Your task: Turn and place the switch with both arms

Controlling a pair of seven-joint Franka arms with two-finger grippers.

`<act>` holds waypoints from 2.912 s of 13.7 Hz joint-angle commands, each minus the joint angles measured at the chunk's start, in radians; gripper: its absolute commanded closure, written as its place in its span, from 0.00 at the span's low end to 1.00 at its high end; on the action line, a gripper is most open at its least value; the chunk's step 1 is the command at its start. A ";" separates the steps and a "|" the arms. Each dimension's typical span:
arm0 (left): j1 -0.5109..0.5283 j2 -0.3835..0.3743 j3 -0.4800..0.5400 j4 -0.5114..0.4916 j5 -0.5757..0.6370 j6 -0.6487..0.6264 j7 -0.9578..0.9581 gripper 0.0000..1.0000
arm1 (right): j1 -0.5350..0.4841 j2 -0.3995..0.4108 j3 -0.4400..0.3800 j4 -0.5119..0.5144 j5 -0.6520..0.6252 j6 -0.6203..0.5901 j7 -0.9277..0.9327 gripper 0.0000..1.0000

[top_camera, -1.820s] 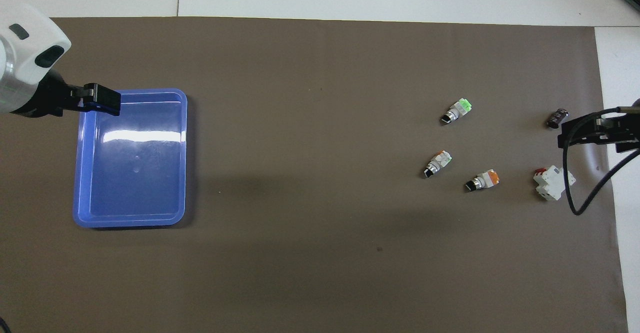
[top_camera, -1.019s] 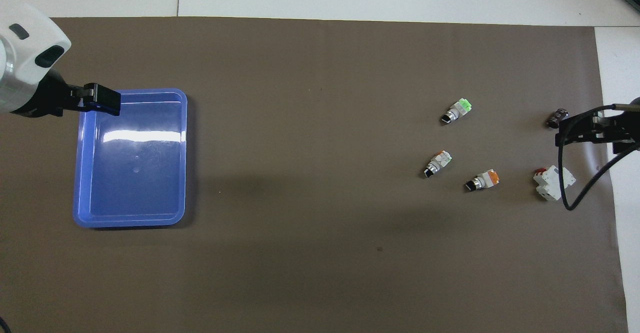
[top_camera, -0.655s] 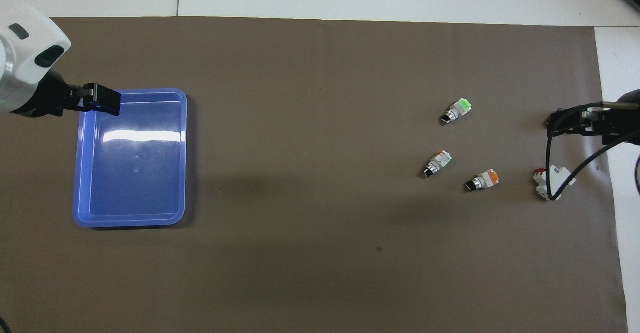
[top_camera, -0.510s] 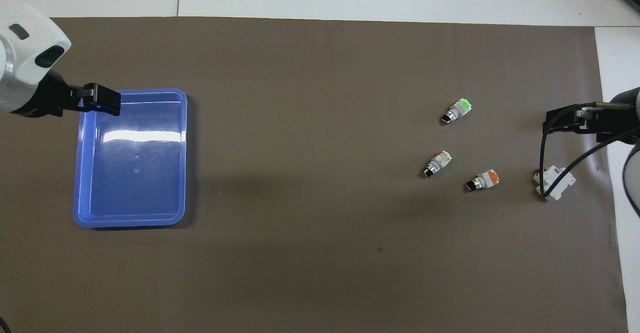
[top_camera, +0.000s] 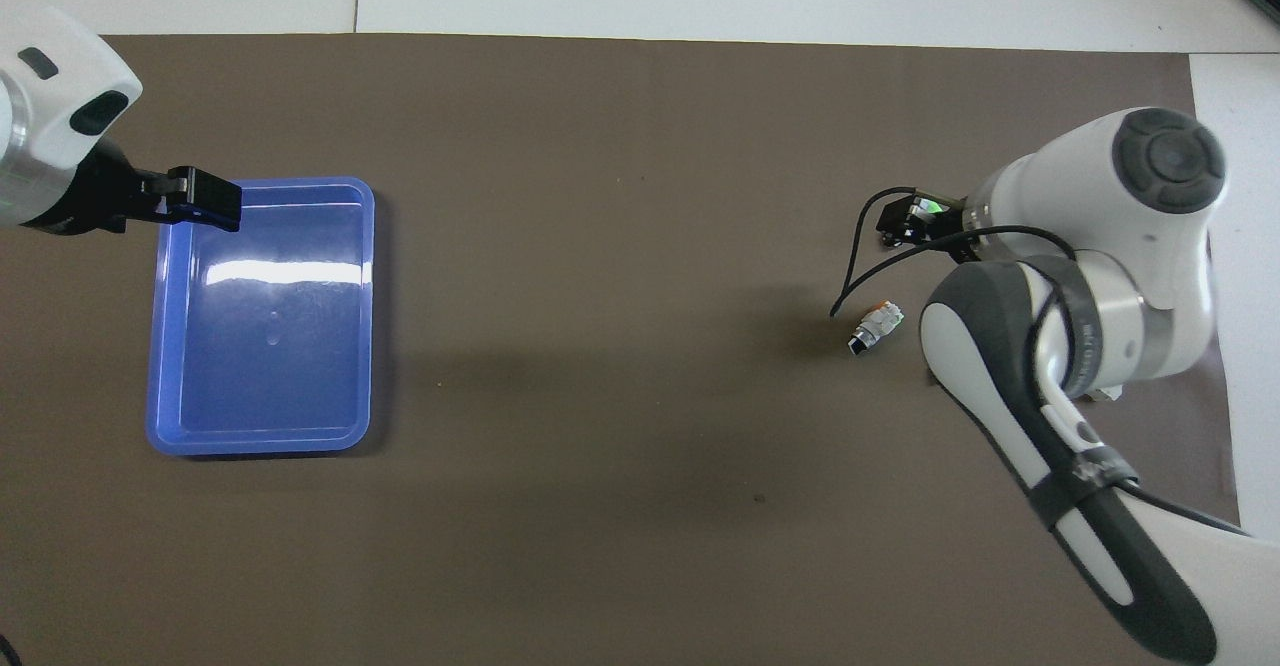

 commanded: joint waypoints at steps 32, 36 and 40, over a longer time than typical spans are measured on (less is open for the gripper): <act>0.005 -0.031 0.002 -0.037 -0.012 0.010 -0.001 0.00 | -0.025 -0.025 0.001 -0.298 0.128 0.193 0.307 0.10; 0.005 -0.031 0.002 -0.037 -0.012 0.010 -0.001 0.00 | -0.021 -0.021 0.001 -0.333 0.128 0.262 0.307 0.13; 0.007 -0.031 0.002 -0.037 -0.012 0.010 -0.001 0.00 | -0.023 -0.021 0.001 -0.333 0.128 0.262 0.296 0.85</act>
